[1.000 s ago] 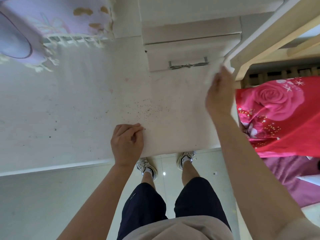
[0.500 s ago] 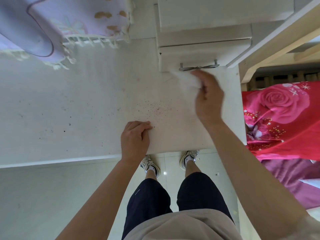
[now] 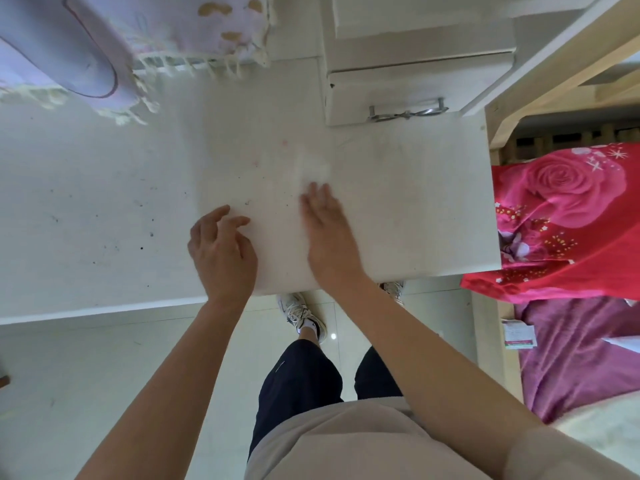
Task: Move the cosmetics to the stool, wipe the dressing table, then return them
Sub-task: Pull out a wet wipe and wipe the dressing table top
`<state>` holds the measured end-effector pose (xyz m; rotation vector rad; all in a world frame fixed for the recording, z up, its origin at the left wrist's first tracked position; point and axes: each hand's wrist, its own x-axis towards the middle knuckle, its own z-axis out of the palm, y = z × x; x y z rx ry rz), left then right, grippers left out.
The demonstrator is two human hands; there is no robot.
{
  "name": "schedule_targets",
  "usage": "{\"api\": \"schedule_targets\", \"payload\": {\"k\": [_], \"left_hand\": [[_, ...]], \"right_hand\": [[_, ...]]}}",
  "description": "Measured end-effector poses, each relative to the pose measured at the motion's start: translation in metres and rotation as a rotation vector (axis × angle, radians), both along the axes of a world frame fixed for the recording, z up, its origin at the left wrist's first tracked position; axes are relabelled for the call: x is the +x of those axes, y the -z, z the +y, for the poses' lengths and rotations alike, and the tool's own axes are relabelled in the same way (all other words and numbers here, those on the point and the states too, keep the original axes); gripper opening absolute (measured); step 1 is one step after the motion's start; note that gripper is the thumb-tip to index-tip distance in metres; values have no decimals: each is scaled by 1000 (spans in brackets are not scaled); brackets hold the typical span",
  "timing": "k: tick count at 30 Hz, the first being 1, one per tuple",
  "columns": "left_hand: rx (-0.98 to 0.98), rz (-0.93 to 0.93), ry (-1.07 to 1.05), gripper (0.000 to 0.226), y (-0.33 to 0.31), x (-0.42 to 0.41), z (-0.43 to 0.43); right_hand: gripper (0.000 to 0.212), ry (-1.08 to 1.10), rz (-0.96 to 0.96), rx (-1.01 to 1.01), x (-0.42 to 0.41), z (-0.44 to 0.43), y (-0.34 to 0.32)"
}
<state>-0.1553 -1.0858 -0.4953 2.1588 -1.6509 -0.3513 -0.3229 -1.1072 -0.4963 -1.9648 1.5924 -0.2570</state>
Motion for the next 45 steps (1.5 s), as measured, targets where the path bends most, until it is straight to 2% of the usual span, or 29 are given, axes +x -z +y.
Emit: {"api": "schedule_targets", "payload": {"k": [2, 3, 6, 9, 11, 13, 15, 19, 21, 23, 25, 27, 30, 32, 37, 39, 42, 45], "left_hand": [[-19, -85, 18, 22, 5, 10, 4], [-42, -119, 41, 20, 8, 15, 7], [-116, -157, 91, 20, 17, 21, 8], [-165, -141, 74, 19, 22, 24, 3], [-189, -160, 84, 17, 25, 24, 2], [-196, -168, 108, 16, 26, 26, 2], [-186, -163, 134, 17, 23, 29, 0], [-118, -154, 199, 20, 11, 39, -3], [-88, -131, 245, 22, 4, 46, -7], [-81, -111, 289, 20, 1, 56, -9], [-83, -110, 326, 19, 1, 61, -10], [-76, -115, 335, 20, 1, 60, -11], [-57, -113, 322, 21, 1, 58, -7], [-58, -104, 308, 21, 2, 57, -4], [-92, -99, 245, 22, 2, 51, -9], [-117, -79, 238, 22, 3, 49, -12], [-116, -54, 219, 24, 6, 49, -11], [-121, -71, 240, 25, 9, 49, -9]], "right_hand": [[68, -149, -127, 58, 19, -5, -7], [68, -138, -213, 80, 21, -9, -12], [69, 168, -394, -51, -6, -25, -25], [67, 601, -325, -234, -53, -30, -25], [66, 769, -115, -144, -73, -36, -21], [66, 701, 194, 27, -69, -38, -9], [69, 499, 358, 63, -36, -40, -6], [64, 68, 305, -52, 44, -39, -12], [56, -72, 176, -54, 53, -46, -18], [48, -1, 27, -104, 42, -51, -26], [45, 279, -22, -220, 15, -51, -31], [45, 631, -8, -245, -19, -49, -31], [45, 1040, 120, -138, -43, -37, -19], [47, 1038, 178, -52, -25, -20, -11], [47, 438, -26, -47, 58, 1, -6], [38, 323, -98, -113, 62, -4, -10], [34, 488, -148, -293, 19, -10, -19], [39, 814, 13, -354, -57, -4, -18]]}}
